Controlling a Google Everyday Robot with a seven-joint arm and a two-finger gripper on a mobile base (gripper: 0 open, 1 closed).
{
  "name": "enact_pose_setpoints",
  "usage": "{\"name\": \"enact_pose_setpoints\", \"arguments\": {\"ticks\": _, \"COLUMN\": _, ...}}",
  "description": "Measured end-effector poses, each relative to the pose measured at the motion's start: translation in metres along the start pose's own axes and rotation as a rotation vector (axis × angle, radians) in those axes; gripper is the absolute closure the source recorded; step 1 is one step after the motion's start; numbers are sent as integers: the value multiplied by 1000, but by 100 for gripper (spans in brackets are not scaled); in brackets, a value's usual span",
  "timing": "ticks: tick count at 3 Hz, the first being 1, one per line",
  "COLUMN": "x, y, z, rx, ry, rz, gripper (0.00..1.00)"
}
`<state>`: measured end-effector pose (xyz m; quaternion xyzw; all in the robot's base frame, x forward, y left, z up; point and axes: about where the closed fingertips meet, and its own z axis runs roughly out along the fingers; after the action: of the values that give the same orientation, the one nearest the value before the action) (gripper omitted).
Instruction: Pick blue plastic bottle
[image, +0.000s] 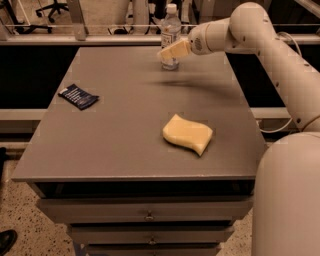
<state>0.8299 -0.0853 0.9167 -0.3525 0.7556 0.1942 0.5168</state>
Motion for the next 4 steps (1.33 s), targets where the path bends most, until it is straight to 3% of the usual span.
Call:
{"name": "enact_pose_setpoints", "arguments": {"ticks": 1, "x": -2, "y": 9, "z": 25, "rx": -32, "ry": -52, "rz": 45, "gripper": 5}}
{"name": "enact_pose_setpoints", "arguments": {"ticks": 2, "x": -8, "y": 15, "z": 35, "rx": -44, "ry": -96, "rz": 52, "gripper": 21}}
{"name": "enact_pose_setpoints", "arguments": {"ticks": 3, "x": -18, "y": 19, "z": 31, "rx": -53, "ry": -137, "rz": 33, "gripper": 52}}
{"name": "enact_pose_setpoints", "arguments": {"ticks": 4, "x": -25, "y": 21, "z": 25, "rx": -62, "ry": -155, "rz": 17, "gripper": 75}}
